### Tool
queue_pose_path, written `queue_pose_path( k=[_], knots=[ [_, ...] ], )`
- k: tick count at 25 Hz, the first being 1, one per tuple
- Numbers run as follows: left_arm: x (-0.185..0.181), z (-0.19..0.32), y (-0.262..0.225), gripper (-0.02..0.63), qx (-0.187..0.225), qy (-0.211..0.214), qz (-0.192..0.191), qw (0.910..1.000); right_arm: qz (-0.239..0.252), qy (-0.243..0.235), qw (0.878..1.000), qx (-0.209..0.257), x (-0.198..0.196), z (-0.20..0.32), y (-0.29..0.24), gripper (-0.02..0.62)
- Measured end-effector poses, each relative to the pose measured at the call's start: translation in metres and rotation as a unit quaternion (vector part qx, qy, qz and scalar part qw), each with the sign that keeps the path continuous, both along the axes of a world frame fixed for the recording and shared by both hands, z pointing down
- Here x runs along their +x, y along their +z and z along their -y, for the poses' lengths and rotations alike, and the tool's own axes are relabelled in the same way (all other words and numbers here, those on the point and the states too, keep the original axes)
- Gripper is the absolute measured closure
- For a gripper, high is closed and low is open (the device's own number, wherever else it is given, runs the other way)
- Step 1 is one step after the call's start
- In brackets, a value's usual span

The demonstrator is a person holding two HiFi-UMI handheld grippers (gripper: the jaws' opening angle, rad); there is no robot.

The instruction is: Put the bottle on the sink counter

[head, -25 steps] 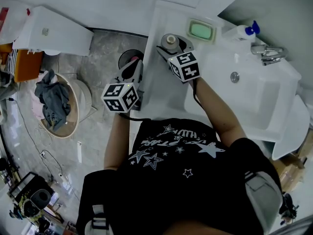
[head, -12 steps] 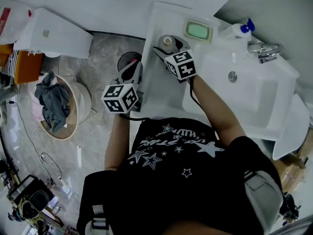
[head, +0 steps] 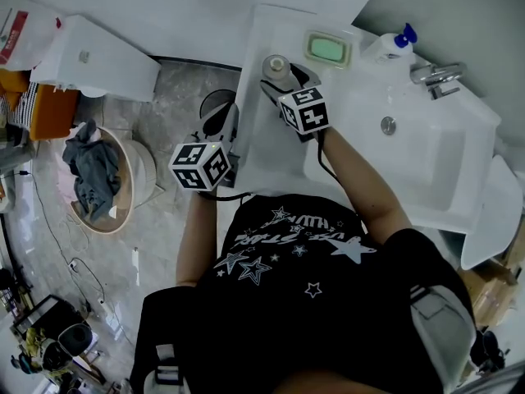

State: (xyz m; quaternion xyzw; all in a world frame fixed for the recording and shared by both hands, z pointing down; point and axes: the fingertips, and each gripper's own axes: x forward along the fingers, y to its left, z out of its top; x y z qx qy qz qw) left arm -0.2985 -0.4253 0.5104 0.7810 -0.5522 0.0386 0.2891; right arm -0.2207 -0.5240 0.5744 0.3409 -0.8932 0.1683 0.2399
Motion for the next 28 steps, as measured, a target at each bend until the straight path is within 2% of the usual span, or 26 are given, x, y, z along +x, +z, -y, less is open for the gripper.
queue_pose_path(
  k=[8,19,21,22,28],
  knots=[
    [0.011,-0.025,-0.012,0.6,0.007,-0.015,-0.002,0.9999,0.003,0.02,1.0,0.0,0.028,-0.021,-0.017,0.273],
    [0.075,-0.071,-0.038,0.598,0.026,-0.003,0.004,0.9996,0.037,0.034,0.999,0.009,0.095,-0.076,-0.059,0.276],
    [0.085,-0.081,-0.04,0.6,0.029,0.001,0.007,0.9995,0.038,0.048,0.998,0.014,0.108,-0.085,-0.063,0.314],
    [0.088,-0.086,-0.04,0.6,0.03,0.001,0.008,0.9995,0.035,0.059,0.997,0.019,0.115,-0.089,-0.065,0.399],
    [0.132,-0.122,-0.05,0.6,0.035,0.008,0.005,0.9993,0.04,0.096,0.994,0.033,0.174,-0.123,-0.084,0.465]
  ],
)
